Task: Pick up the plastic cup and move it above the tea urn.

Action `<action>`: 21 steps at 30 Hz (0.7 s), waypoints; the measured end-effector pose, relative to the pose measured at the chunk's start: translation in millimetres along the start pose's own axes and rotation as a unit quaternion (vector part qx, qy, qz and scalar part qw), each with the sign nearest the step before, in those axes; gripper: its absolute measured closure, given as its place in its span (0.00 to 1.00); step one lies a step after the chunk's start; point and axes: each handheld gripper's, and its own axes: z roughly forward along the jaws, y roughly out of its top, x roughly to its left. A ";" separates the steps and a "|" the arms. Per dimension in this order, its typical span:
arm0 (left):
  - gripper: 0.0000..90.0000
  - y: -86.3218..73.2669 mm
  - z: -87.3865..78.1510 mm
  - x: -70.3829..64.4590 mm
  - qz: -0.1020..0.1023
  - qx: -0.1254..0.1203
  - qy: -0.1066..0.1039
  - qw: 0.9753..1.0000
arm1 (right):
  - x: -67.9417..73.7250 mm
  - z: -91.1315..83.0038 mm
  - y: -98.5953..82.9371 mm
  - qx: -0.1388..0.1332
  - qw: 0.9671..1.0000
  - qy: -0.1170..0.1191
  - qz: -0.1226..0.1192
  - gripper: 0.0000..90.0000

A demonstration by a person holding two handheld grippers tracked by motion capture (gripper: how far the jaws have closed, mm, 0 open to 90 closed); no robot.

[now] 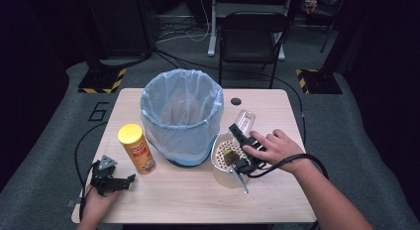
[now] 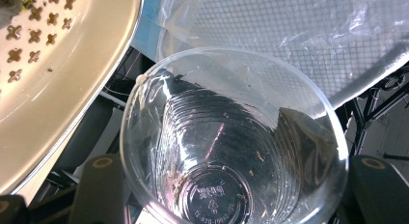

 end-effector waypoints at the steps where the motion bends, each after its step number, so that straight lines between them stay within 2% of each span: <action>1: 0.00 0.0 0.0 0.0 0.000 0.000 0.000 1.000 | 0.0 -0.2 0.0 0.000 1.000 -0.001 0.000 0.41; 2: 0.00 0.0 0.0 0.0 0.000 0.000 0.000 1.000 | -2.0 0.0 0.3 -0.004 1.000 -0.001 -0.010 0.41; 4: 0.00 0.0 0.0 0.0 0.000 0.000 0.000 1.000 | -3.7 -0.5 0.9 -0.008 1.000 0.004 -0.005 0.40; 5: 0.00 0.0 0.0 0.0 0.000 0.000 0.000 1.000 | -2.7 -1.2 1.0 -0.012 1.000 0.026 -0.005 0.40; 6: 0.00 0.0 0.0 0.0 0.000 0.000 0.000 1.000 | -2.8 -1.3 0.8 -0.010 1.000 0.008 0.004 0.40; 8: 0.00 0.0 0.0 0.0 0.000 0.000 0.000 1.000 | -5.7 -0.7 0.4 -0.013 1.000 0.013 0.008 0.40; 10: 0.00 0.0 0.0 0.0 0.000 0.000 0.000 1.000 | -4.8 -1.4 -0.3 -0.008 0.998 0.028 0.049 0.40; 13: 0.00 0.1 0.0 0.1 0.000 0.000 0.000 1.000 | -5.1 -1.5 -0.9 -0.010 0.998 0.029 0.056 0.40; 14: 0.00 0.2 0.1 0.1 -0.001 0.000 0.000 1.000 | -7.0 -1.2 -1.5 -0.016 0.998 0.033 0.051 0.40; 17: 0.00 0.3 -0.2 0.6 0.003 0.003 0.001 1.000 | -8.7 -1.1 -2.6 -0.016 0.998 0.029 0.062 0.40; 18: 0.00 0.3 -0.2 0.5 0.002 0.003 0.000 1.000 | -9.9 -1.1 -3.1 -0.017 0.997 0.030 0.068 0.40; 19: 0.00 0.4 -0.2 0.6 0.003 0.004 0.001 1.000 | -11.4 -1.1 -3.5 -0.015 0.995 0.033 0.088 0.40; 21: 0.00 0.4 -0.3 0.6 0.003 0.004 0.001 1.000 | -13.2 -0.8 -3.9 -0.017 0.995 0.037 0.092 0.40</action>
